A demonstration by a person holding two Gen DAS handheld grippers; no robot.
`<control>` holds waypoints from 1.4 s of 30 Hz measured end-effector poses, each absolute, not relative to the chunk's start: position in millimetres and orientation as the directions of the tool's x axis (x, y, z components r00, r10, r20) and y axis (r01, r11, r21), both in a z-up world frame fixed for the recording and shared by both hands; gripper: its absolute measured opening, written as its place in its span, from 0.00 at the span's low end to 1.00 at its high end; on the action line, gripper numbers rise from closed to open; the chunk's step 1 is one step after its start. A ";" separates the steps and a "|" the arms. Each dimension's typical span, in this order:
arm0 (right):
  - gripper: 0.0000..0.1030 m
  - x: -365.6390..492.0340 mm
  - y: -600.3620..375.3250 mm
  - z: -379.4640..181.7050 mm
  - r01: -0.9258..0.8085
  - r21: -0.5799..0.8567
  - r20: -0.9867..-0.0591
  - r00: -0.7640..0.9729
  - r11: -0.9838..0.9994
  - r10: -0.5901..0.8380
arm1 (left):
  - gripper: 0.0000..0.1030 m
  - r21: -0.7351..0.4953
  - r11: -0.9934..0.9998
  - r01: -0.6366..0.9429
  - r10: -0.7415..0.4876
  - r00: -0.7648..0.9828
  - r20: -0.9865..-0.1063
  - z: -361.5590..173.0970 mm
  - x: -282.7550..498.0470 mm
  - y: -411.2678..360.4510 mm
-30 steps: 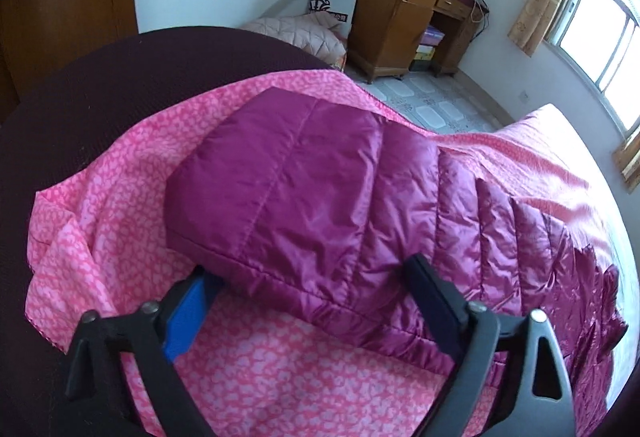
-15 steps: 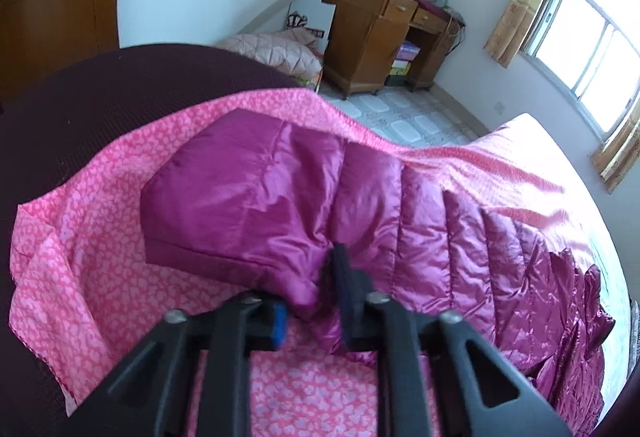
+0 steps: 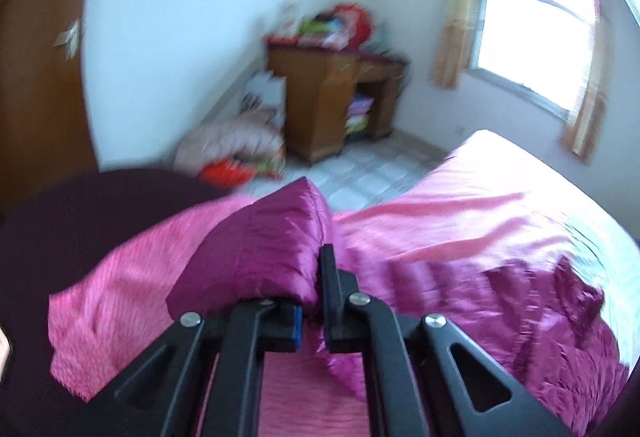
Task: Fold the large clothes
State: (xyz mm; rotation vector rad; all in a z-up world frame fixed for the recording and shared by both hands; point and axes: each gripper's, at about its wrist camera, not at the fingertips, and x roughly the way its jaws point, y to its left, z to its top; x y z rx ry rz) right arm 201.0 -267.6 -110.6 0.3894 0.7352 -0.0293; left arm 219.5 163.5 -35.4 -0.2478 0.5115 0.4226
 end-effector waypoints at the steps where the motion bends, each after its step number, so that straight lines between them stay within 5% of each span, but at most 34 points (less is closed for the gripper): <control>1: 0.31 201.1 -268.6 -110.7 0.161 0.337 -0.658 0.745 0.927 0.110 | 0.06 -0.100 0.907 -0.410 0.314 0.814 -0.489 -26.5 218.6 146.9; 6: 0.31 198.9 -272.1 -111.5 0.158 0.367 -0.647 0.751 0.917 0.129 | 0.06 -0.043 0.985 -0.169 0.139 0.907 -0.397 0.8 212.0 67.7; 14: 0.31 198.6 -275.6 -113.3 0.154 0.391 -0.637 0.757 0.907 0.146 | 0.06 0.031 0.991 0.130 -0.103 0.891 -0.443 -17.5 204.8 -52.7; 27: 0.31 197.1 -280.2 -115.1 0.151 0.415 -0.627 0.762 0.897 0.162 | 0.09 0.103 0.951 0.291 -0.172 0.777 -0.606 -72.8 190.8 -115.7; 30: 0.31 197.0 -280.3 -115.1 0.151 0.416 -0.627 0.762 0.897 0.162 | 0.20 0.115 0.946 0.304 -0.172 0.768 -0.617 -77.8 186.2 -114.1; 33: 0.31 196.9 -280.5 -115.2 0.152 0.418 -0.627 0.762 0.896 0.164 | 0.71 0.094 0.950 0.299 -0.178 0.761 -0.623 -79.8 177.5 -103.7; 34: 0.31 196.8 -280.9 -115.4 0.151 0.423 -0.626 0.762 0.894 0.167 | 0.79 0.086 0.954 0.287 -0.175 0.767 -0.617 -79.1 172.7 -97.2; 42: 0.31 195.9 -292.1 -110.5 0.175 0.532 -0.612 0.756 0.828 0.233 | 0.81 -0.015 0.971 0.238 -0.194 0.753 -0.629 -71.9 150.9 -35.5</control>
